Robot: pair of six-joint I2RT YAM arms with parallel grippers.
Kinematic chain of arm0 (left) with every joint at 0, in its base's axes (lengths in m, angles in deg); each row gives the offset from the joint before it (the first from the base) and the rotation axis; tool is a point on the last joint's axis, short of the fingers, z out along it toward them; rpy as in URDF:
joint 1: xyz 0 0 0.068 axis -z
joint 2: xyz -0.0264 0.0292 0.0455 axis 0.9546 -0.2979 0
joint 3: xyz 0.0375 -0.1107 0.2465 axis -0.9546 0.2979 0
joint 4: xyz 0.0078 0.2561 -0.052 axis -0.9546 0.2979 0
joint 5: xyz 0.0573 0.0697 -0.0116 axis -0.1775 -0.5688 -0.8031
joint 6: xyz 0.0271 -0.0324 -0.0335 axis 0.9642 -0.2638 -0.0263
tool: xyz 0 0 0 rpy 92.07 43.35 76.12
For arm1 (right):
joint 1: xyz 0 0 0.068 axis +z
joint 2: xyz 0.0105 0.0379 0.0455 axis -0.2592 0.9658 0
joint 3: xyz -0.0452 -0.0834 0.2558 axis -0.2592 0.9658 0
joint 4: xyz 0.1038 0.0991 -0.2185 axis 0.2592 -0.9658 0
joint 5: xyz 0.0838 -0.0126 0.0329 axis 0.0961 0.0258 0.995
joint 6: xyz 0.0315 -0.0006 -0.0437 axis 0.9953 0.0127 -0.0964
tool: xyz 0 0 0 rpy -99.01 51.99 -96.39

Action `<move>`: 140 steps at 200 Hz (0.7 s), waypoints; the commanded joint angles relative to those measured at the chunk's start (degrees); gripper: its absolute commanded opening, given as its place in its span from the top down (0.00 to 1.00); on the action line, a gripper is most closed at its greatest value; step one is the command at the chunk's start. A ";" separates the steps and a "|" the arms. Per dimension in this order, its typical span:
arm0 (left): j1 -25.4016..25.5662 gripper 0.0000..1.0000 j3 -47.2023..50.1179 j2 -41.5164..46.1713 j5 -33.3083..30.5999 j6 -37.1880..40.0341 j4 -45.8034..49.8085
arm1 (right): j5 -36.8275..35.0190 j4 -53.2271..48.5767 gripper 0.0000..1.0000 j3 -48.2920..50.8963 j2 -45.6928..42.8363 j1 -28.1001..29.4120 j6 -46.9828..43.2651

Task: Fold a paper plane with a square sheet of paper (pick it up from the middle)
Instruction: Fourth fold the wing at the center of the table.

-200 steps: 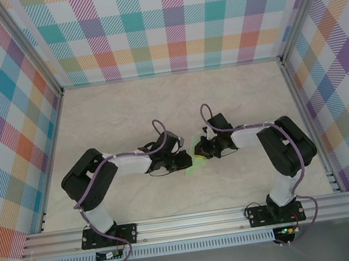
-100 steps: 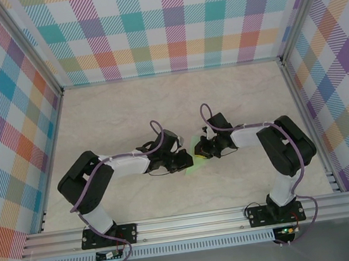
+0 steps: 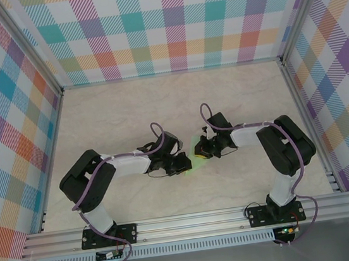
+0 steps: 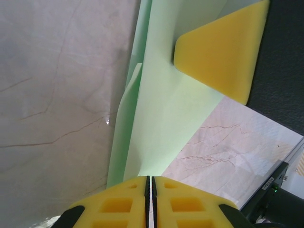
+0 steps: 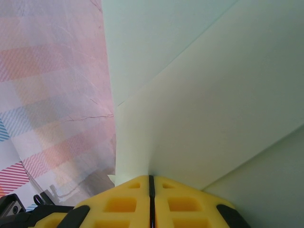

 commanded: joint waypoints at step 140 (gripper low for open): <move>0.85 0.89 4.01 -1.17 -0.89 -0.13 3.21 | -5.62 -4.56 0.91 0.20 3.91 0.47 -1.21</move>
